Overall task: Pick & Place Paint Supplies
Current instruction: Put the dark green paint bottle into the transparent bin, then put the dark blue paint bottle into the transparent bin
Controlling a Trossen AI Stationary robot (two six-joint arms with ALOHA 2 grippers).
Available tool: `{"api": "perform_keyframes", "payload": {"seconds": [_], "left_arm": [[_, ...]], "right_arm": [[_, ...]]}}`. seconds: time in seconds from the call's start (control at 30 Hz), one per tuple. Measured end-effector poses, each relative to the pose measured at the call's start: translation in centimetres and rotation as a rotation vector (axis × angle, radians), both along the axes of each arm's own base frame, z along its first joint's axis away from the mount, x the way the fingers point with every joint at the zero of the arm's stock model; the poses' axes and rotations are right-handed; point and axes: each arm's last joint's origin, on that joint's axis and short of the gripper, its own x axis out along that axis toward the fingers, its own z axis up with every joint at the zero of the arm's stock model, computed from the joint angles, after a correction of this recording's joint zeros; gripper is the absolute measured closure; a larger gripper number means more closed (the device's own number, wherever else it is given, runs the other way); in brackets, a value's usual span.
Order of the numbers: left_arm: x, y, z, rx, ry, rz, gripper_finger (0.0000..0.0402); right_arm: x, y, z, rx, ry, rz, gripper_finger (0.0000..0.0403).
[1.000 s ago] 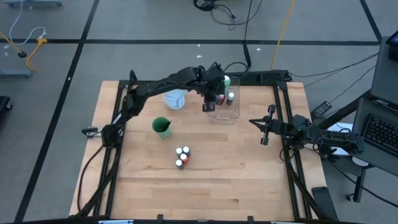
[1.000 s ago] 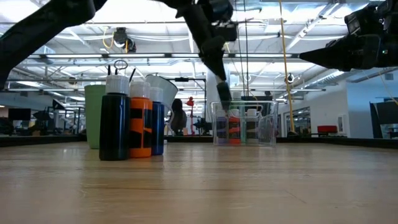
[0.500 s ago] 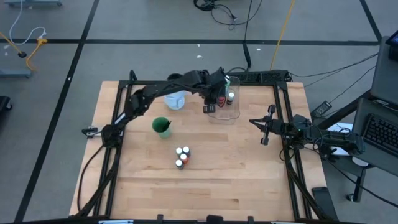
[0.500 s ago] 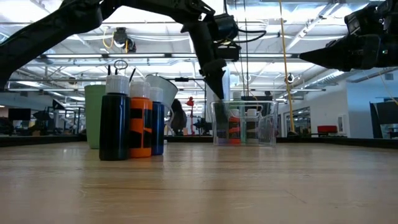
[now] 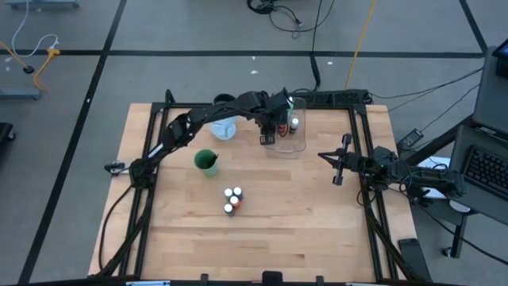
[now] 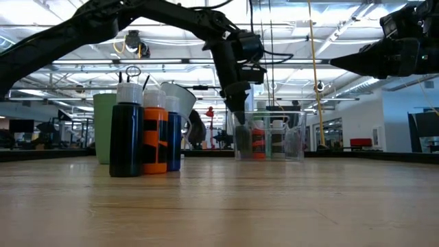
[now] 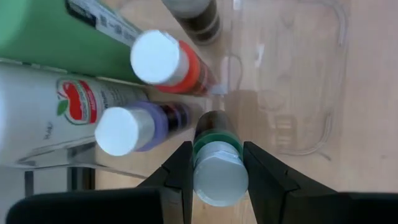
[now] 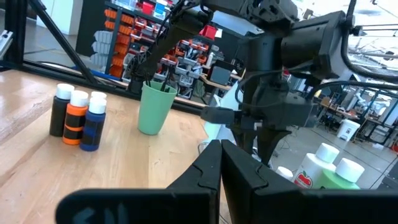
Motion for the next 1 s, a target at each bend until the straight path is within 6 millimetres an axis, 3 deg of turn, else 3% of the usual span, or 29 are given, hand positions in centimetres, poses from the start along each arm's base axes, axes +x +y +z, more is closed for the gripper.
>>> {"api": "perform_keyframes", "payload": {"seconds": [0.37,0.7,0.87,1.0], "left_arm": [[0.1,0.2,-0.4,-0.007,-0.001,-0.003,0.03],[0.7,-0.7,0.1,0.01,-0.034,-0.027,0.0154],[0.3,-1.6,2.0,0.026,-0.045,-0.042,0.0134],[-2.2,-3.9,6.3,-0.002,-0.015,0.003,0.0142]], "right_arm": [[0.0,0.0,0.0,0.0,0.002,0.0,0.0399],[0.0,0.0,0.0,-0.004,0.002,0.0,0.0399],[0.0,0.0,0.0,-0.006,0.003,0.0,0.0399],[0.0,0.0,0.0,-0.006,0.005,-0.001,0.0399]]}}
